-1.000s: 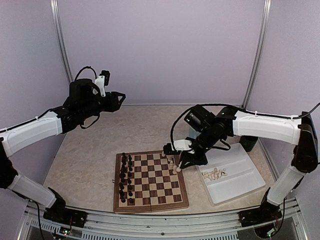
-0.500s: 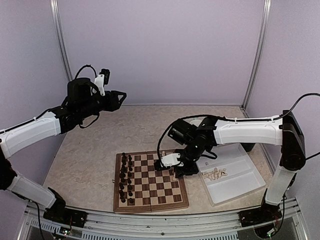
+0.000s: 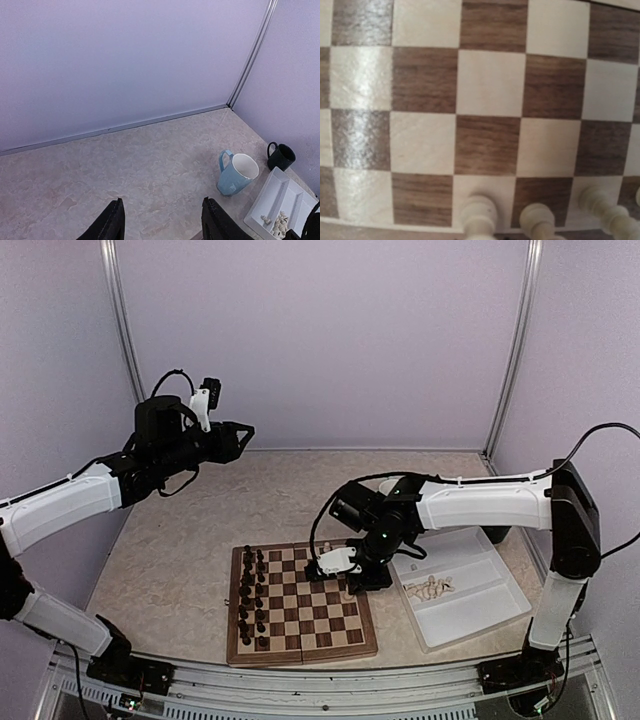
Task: Set up the chess pieces on the board
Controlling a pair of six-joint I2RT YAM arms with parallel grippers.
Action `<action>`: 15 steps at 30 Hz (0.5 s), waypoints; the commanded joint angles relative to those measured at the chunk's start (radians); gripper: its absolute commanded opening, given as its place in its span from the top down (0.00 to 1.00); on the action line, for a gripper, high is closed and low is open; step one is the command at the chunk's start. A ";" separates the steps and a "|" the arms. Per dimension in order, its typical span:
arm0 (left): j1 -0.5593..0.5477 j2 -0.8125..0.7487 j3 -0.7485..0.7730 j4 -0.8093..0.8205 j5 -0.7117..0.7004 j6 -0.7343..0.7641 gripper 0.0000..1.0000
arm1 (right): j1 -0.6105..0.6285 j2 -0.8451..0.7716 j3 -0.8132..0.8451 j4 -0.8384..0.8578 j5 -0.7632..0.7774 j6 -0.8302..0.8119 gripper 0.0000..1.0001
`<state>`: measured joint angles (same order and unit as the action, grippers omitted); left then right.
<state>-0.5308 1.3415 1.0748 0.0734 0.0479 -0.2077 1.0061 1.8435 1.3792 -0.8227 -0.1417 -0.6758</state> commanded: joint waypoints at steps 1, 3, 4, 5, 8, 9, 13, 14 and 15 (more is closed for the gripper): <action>-0.001 -0.021 0.021 0.005 0.015 0.011 0.47 | 0.013 0.021 0.027 -0.003 0.013 0.014 0.91; -0.001 -0.020 0.022 0.005 0.016 0.011 0.47 | 0.013 0.025 0.027 -0.002 0.014 0.015 0.90; -0.001 -0.020 0.022 0.005 0.017 0.011 0.47 | 0.012 0.026 0.027 -0.002 0.015 0.015 0.89; 0.000 -0.019 0.022 0.003 0.019 0.011 0.47 | 0.013 0.026 0.030 -0.003 0.013 0.015 0.88; -0.001 -0.019 0.022 0.003 0.021 0.011 0.47 | 0.013 0.027 0.031 -0.003 0.008 0.018 0.88; -0.001 -0.018 0.022 0.002 0.022 0.011 0.47 | 0.013 0.029 0.032 -0.002 0.007 0.018 0.88; -0.001 -0.016 0.023 0.002 0.026 0.011 0.47 | 0.014 0.031 0.032 -0.001 0.006 0.020 0.87; -0.001 -0.016 0.023 0.002 0.026 0.011 0.47 | 0.013 0.032 0.032 -0.001 0.004 0.020 0.86; -0.001 -0.016 0.024 0.002 0.027 0.012 0.47 | 0.013 0.031 0.033 -0.003 0.001 0.020 0.86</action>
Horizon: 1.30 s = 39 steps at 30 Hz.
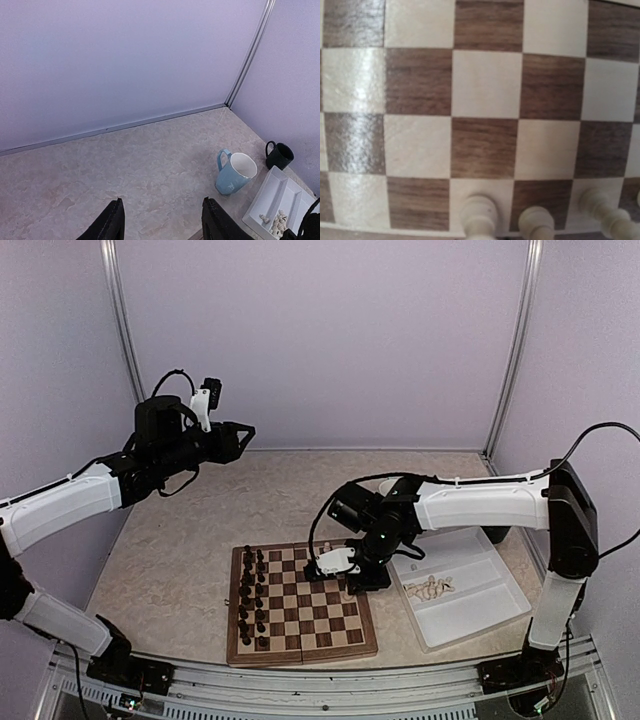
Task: Set up the chess pieces on the board
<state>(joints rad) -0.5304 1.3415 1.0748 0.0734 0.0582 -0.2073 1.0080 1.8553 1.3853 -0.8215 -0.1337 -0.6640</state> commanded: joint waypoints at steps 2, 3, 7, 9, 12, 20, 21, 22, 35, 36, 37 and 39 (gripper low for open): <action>-0.001 -0.015 0.024 0.001 0.017 0.012 0.47 | 0.012 0.020 0.026 -0.005 -0.011 0.008 0.84; -0.001 -0.013 0.024 0.001 0.019 0.011 0.47 | 0.012 0.022 0.027 -0.004 -0.011 0.009 0.83; -0.001 -0.010 0.025 -0.001 0.022 0.012 0.47 | 0.013 0.024 0.025 -0.004 -0.006 0.010 0.76; -0.002 -0.008 0.025 -0.001 0.024 0.012 0.47 | 0.014 0.023 0.026 -0.004 -0.008 0.012 0.73; -0.001 -0.007 0.027 -0.003 0.026 0.015 0.47 | 0.014 0.014 0.041 -0.010 -0.033 0.022 0.67; -0.001 0.000 0.028 -0.004 0.031 0.016 0.47 | 0.014 -0.048 0.051 -0.033 -0.040 0.018 0.53; -0.001 0.003 0.028 -0.004 0.032 0.015 0.47 | 0.014 -0.058 0.041 -0.028 -0.041 0.016 0.53; -0.002 0.004 0.028 -0.004 0.033 0.015 0.47 | 0.014 -0.067 0.031 -0.024 -0.042 0.014 0.52; -0.002 0.037 0.034 -0.009 0.055 0.009 0.47 | 0.015 -0.070 -0.035 0.016 -0.030 -0.011 0.57; -0.002 0.038 0.034 -0.009 0.055 0.010 0.47 | 0.015 -0.066 -0.035 0.017 -0.029 -0.012 0.58; -0.001 0.039 0.034 -0.009 0.056 0.010 0.47 | 0.015 -0.063 -0.035 0.021 -0.026 -0.012 0.59; -0.002 0.038 0.035 -0.010 0.060 0.010 0.47 | 0.017 -0.054 -0.034 0.027 -0.016 -0.010 0.62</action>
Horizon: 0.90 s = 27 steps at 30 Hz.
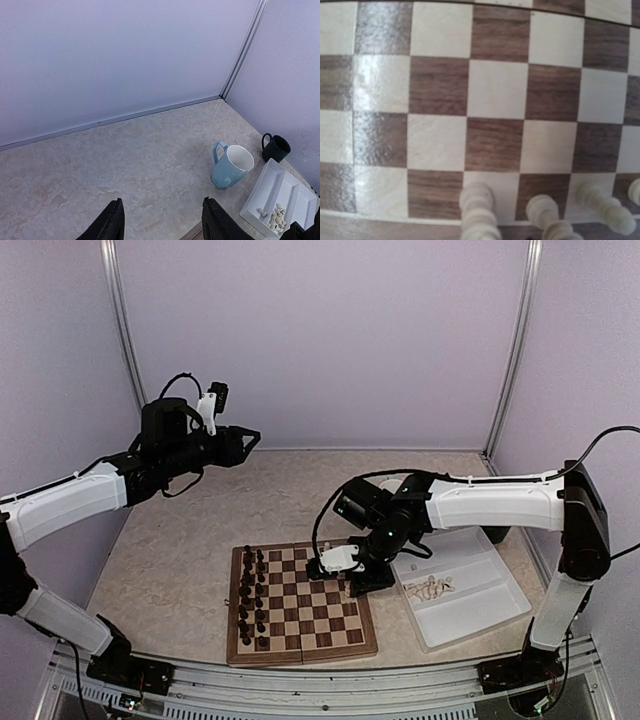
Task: Set up the chess pieces on the board
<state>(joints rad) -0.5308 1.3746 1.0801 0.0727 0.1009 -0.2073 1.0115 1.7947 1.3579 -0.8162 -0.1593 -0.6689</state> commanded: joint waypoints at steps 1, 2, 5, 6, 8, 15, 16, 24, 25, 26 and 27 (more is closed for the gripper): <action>-0.001 0.006 0.030 -0.009 0.019 0.011 0.47 | 0.013 0.010 -0.006 0.025 0.012 -0.005 0.64; -0.001 0.006 0.030 -0.010 0.019 0.011 0.47 | 0.014 0.014 -0.005 0.028 0.017 -0.003 0.65; -0.002 0.006 0.032 -0.010 0.021 0.011 0.47 | 0.015 0.025 0.004 0.034 0.030 0.001 0.69; -0.001 0.007 0.032 -0.011 0.022 0.011 0.47 | 0.016 0.029 0.006 0.033 0.034 0.001 0.70; -0.001 0.006 0.033 -0.012 0.023 0.011 0.47 | 0.016 0.033 0.008 0.036 0.040 0.002 0.73; 0.000 0.009 0.035 -0.014 0.027 0.012 0.47 | 0.016 0.044 0.007 0.043 0.055 0.000 0.78; -0.001 0.010 0.035 -0.014 0.027 0.012 0.47 | 0.016 0.046 0.006 0.043 0.057 0.000 0.78; -0.001 0.015 0.037 -0.016 0.037 0.009 0.46 | 0.017 0.041 0.010 0.039 0.055 -0.001 0.80; -0.001 0.016 0.037 -0.016 0.037 0.009 0.46 | 0.018 0.039 0.009 0.036 0.052 0.000 0.79; -0.001 0.017 0.036 -0.016 0.037 0.009 0.46 | 0.018 0.039 0.009 0.034 0.049 -0.001 0.79; -0.001 0.015 0.037 -0.016 0.037 0.009 0.46 | 0.018 0.036 0.009 0.029 0.044 -0.002 0.78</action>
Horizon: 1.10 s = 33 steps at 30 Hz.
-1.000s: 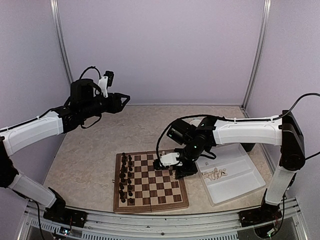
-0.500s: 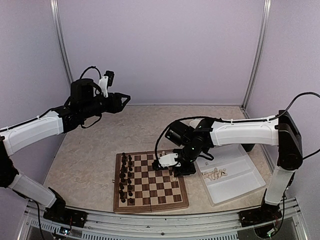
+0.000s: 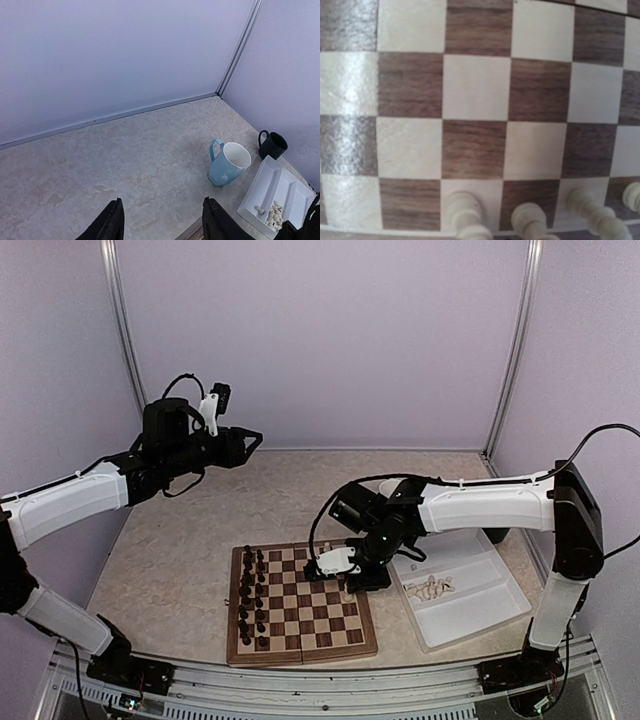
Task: Set up the chess pieces on the board
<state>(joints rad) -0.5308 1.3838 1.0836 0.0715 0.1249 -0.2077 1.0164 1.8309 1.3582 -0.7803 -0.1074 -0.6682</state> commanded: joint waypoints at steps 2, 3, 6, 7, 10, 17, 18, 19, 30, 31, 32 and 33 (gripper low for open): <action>-0.001 0.006 0.033 -0.016 0.014 0.011 0.46 | 0.013 -0.010 0.013 -0.016 -0.024 -0.005 0.75; -0.001 0.006 0.033 -0.016 0.015 0.011 0.46 | 0.013 -0.017 0.017 -0.020 -0.029 -0.004 0.73; -0.001 0.007 0.035 -0.016 0.016 0.011 0.46 | 0.013 -0.036 0.033 -0.035 -0.037 -0.006 0.68; -0.001 0.008 0.035 -0.016 0.017 0.011 0.46 | 0.013 -0.043 0.039 -0.043 -0.045 -0.008 0.67; -0.001 0.010 0.036 -0.019 0.018 0.013 0.46 | 0.013 -0.070 0.057 -0.073 -0.079 -0.015 0.63; -0.005 0.008 0.032 -0.010 0.034 0.035 0.46 | -0.058 -0.181 0.043 -0.111 -0.150 -0.026 0.59; -0.009 0.003 0.030 -0.004 0.041 0.045 0.46 | -0.093 -0.206 0.035 -0.113 -0.169 -0.026 0.60; -0.017 0.000 0.027 0.000 0.048 0.058 0.46 | -0.140 -0.229 0.020 -0.113 -0.188 -0.024 0.60; -0.277 0.071 0.116 -0.109 0.002 0.182 0.47 | -0.664 -0.468 -0.302 -0.067 -0.285 -0.064 0.69; -0.302 0.083 0.131 -0.124 -0.001 0.187 0.47 | -0.694 -0.472 -0.331 -0.060 -0.283 -0.071 0.70; -0.322 0.101 0.141 -0.132 -0.005 0.188 0.47 | -0.722 -0.473 -0.355 -0.052 -0.281 -0.077 0.70; -0.343 0.110 0.148 -0.136 -0.009 0.188 0.47 | -0.743 -0.470 -0.379 -0.047 -0.281 -0.083 0.70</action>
<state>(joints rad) -0.8143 1.4483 1.1805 -0.0025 0.1368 -0.0586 0.3481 1.3724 1.0649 -0.8375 -0.3580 -0.7143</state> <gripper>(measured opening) 0.530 0.303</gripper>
